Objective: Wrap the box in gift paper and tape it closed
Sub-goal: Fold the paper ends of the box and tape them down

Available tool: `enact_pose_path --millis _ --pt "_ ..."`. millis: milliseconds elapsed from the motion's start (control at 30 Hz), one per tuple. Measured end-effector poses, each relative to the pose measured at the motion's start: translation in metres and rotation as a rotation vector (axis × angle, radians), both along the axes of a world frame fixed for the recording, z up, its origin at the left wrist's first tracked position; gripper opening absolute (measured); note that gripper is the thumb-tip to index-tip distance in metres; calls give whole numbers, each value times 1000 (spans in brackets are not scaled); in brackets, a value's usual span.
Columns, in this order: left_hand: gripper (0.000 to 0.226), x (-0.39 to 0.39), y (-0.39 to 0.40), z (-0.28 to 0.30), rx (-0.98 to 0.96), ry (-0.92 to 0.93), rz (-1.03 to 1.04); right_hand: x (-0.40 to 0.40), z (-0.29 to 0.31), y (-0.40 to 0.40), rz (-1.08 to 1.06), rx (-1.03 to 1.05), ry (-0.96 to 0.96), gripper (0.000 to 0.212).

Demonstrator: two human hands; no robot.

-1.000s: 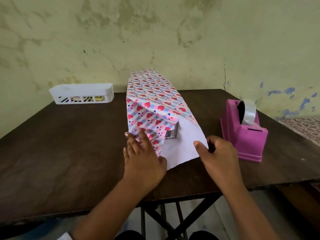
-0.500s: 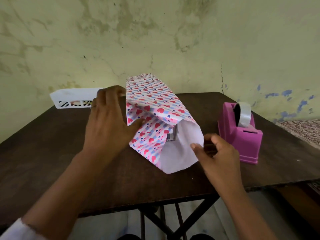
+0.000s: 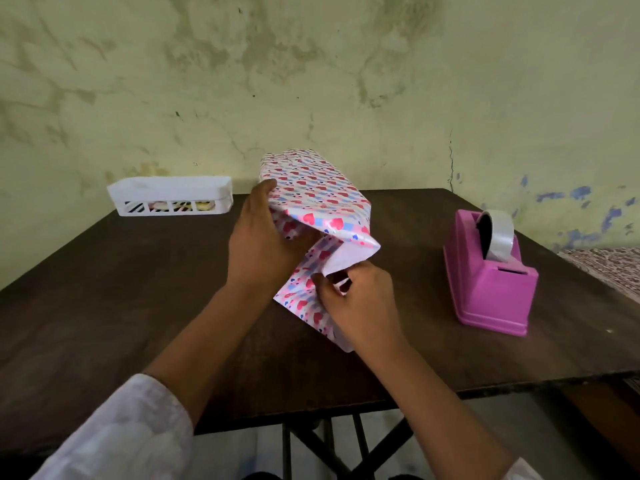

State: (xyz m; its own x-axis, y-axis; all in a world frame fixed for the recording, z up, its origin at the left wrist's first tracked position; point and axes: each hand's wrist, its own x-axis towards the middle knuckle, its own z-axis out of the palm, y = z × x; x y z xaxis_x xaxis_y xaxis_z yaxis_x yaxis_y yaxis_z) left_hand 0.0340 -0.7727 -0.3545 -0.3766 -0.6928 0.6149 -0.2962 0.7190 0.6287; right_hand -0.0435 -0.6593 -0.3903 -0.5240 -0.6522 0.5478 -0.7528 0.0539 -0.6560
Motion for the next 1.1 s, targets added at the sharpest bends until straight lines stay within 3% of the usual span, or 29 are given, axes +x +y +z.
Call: enact_pose_path --millis 100,233,300,367,433,533,767,900,1000,1100 --pt "88 4 -6 1 11 30 -52 1 1 -9 14 67 -149 32" --pt "84 24 -18 -6 112 130 -269 -2 -2 -3 171 148 -145 13" --pt "89 29 -20 -15 145 124 -391 -6 -6 2 180 121 -185 20" --pt "108 27 -21 -25 71 7 -394 -10 -9 3 193 70 -276 23" --pt "124 21 -17 -31 -48 -101 -329 -11 -7 2 234 17 -494 28" --pt "127 13 -10 -32 -144 -145 -292 -14 -2 0 269 2 -652 30" --pt "106 10 -2 -32 24 12 -160 -19 4 0 364 61 -655 20" --pt "97 9 -5 -34 124 7 -81 -27 1 0 141 -75 -596 27" --pt "86 10 -6 -35 208 -3 -59 -42 3 -4 -135 -127 -493 46" --pt "79 10 -3 -35 217 -11 -51 -57 9 -11 -92 33 -411 74"
